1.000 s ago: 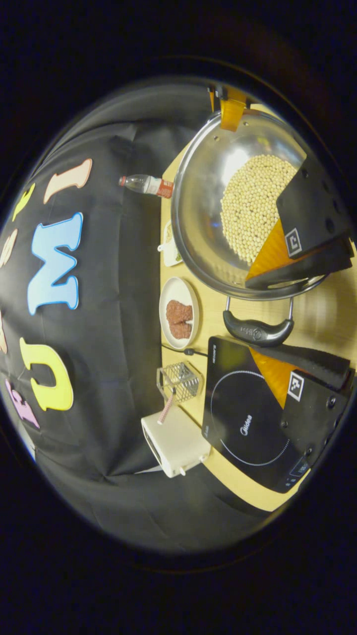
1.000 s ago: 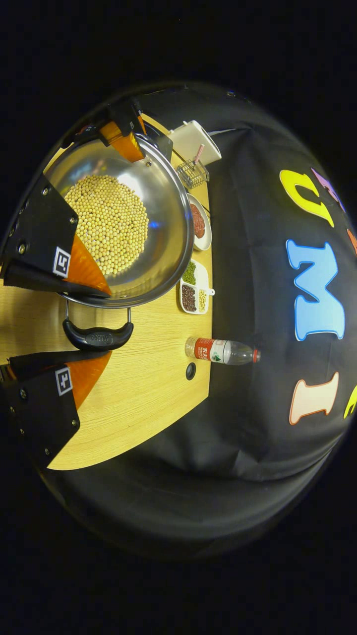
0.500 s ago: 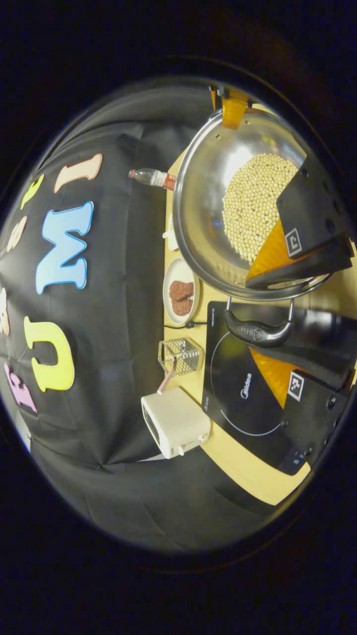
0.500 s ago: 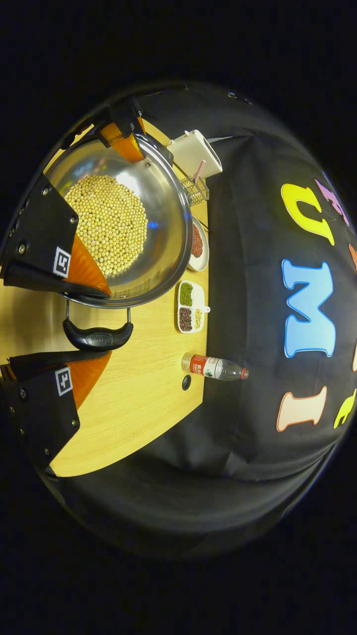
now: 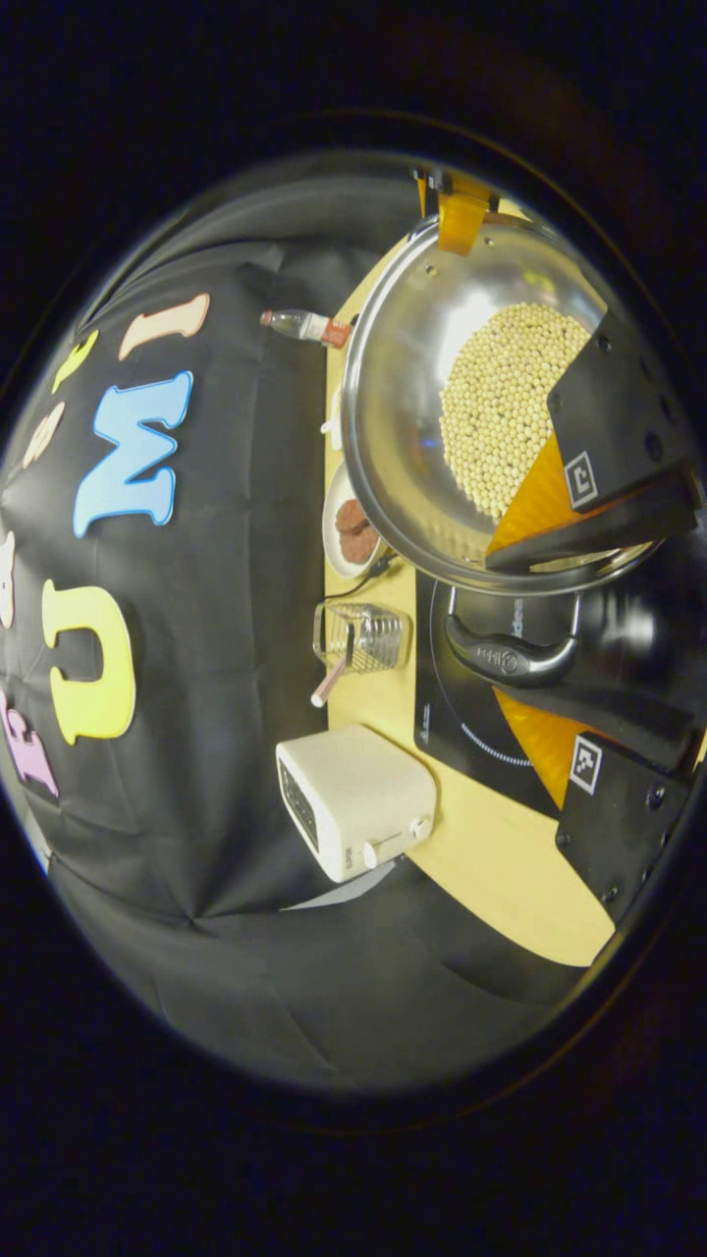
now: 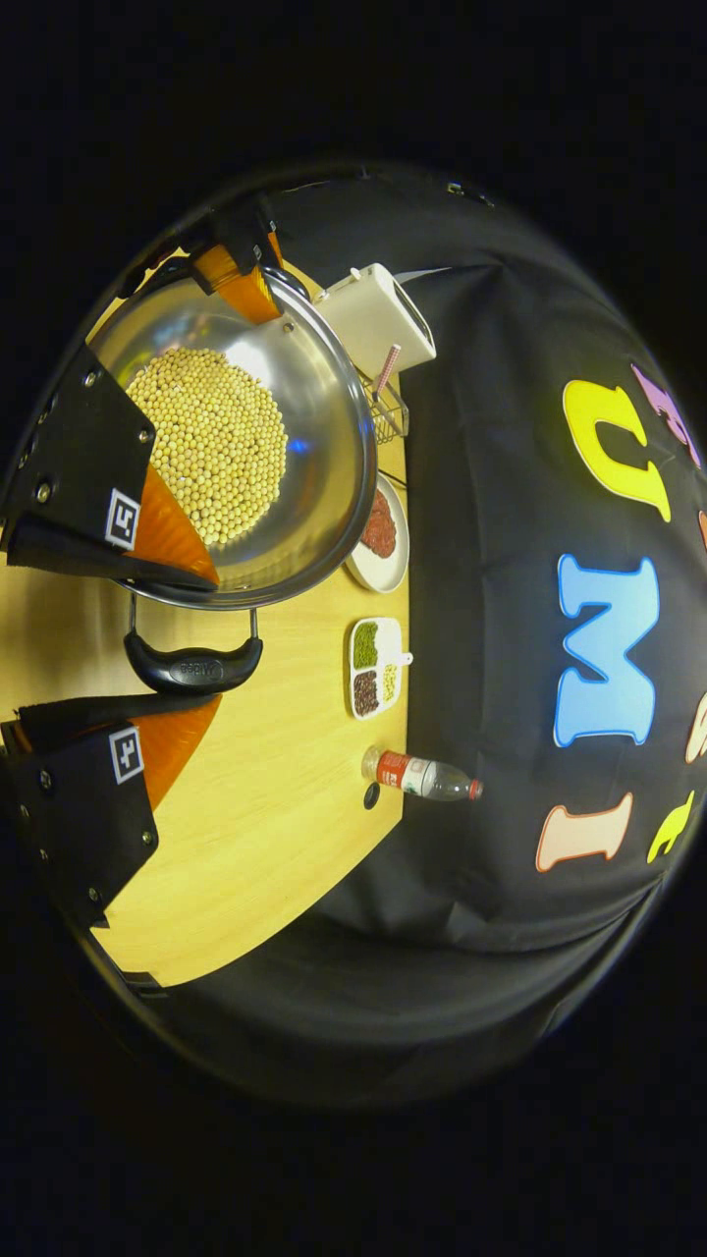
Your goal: First push the handle of the pot to place it horizontally, then grasp the pot with both hands and set it on the induction cooktop.
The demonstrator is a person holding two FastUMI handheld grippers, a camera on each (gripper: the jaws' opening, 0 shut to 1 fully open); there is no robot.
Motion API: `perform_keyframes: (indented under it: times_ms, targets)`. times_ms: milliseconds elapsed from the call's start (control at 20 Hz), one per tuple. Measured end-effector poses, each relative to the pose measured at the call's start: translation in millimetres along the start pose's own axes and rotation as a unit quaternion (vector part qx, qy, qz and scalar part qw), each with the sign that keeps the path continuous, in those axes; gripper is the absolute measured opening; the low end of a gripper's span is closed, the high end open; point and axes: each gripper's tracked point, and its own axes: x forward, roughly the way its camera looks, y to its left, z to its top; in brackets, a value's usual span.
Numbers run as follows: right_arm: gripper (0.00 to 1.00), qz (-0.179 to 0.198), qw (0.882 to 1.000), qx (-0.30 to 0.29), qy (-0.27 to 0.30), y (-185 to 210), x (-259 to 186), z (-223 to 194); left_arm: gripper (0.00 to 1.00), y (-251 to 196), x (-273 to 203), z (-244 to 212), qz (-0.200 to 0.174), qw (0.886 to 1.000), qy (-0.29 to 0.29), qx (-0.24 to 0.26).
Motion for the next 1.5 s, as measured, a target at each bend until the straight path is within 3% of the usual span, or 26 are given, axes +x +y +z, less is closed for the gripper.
perform_keyframes:
  times_ms: [50, 150, 650, 1350, 1500]
  targets:
    - [0.51, 0.001, 1.000, -0.001, 0.000, 10.2, 1.3, 1.4, 0.69, 8.3, 3.0, -0.8, 0.002, 1.000, 0.000, 0.000]
    - [0.51, 0.004, 1.000, -0.003, 0.000, 28.4, 4.4, 4.5, 0.65, 28.5, 7.3, 0.3, 0.006, 1.000, 0.001, -0.002]
    - [0.51, 0.022, 1.000, -0.002, 0.016, 107.3, 24.9, 7.2, 0.65, 112.6, 30.4, -4.6, 0.032, 0.999, 0.013, -0.010]
    - [0.53, 0.043, 0.999, 0.003, 0.022, 146.4, 44.4, 10.3, 0.68, 153.0, 50.2, -12.1, 0.045, 0.999, -0.003, -0.021]
    - [0.65, 0.050, 0.998, -0.024, -0.019, 143.0, 40.7, 24.8, 0.90, 163.6, 39.9, -1.0, 0.078, 0.996, -0.041, -0.029]
